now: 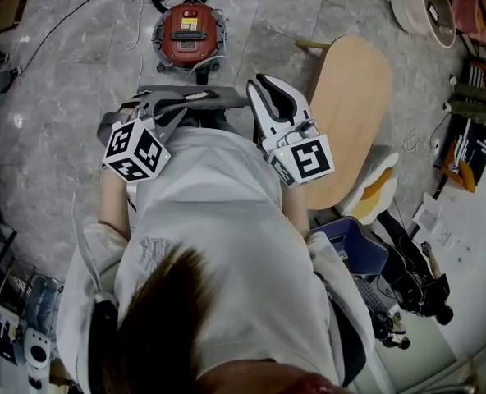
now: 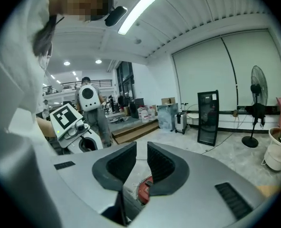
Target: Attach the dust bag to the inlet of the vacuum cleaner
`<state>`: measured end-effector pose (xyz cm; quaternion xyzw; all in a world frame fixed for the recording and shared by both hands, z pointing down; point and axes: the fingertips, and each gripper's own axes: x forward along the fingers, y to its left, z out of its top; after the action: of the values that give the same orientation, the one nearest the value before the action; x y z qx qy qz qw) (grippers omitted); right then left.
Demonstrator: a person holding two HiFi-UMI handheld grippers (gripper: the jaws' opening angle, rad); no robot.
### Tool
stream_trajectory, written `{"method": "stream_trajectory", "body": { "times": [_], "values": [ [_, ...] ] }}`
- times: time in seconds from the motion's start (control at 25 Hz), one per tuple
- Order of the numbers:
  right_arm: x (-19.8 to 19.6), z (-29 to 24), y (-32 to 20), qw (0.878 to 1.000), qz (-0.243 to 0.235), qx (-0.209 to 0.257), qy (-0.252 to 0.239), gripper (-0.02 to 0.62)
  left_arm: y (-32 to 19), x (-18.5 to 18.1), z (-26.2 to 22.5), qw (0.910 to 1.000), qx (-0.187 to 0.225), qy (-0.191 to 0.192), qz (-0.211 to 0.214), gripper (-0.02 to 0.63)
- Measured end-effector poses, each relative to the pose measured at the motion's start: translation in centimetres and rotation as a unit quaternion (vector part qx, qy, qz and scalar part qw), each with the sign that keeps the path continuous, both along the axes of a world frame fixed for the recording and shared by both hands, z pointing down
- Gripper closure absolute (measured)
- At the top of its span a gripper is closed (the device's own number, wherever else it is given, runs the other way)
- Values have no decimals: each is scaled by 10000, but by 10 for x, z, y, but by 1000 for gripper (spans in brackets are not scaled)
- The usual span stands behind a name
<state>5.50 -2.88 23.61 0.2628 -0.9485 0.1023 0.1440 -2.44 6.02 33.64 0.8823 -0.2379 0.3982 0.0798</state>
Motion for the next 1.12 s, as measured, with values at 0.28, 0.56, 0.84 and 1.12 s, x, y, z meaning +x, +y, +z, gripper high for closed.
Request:
{"method": "stream_trajectory", "body": {
  "times": [0.28, 0.56, 0.84, 1.12],
  "values": [
    [-18, 54, 36, 9805, -1587, -498, 1042, 467, -7, 6, 19, 9996, -14, -258, 114, 566],
    [-20, 114, 57, 9318, -2709, -462, 2372, 449, -9, 22, 41, 9986, -122, -406, 306, 566],
    [-5, 160, 63, 8893, -3243, -352, 3204, 532, -9, 43, 61, 9975, -160, -509, 455, 566],
    [9, 200, 67, 8801, -3364, -790, 3255, 537, -5, 56, 105, 9970, -340, -653, 245, 566]
  ]
}}
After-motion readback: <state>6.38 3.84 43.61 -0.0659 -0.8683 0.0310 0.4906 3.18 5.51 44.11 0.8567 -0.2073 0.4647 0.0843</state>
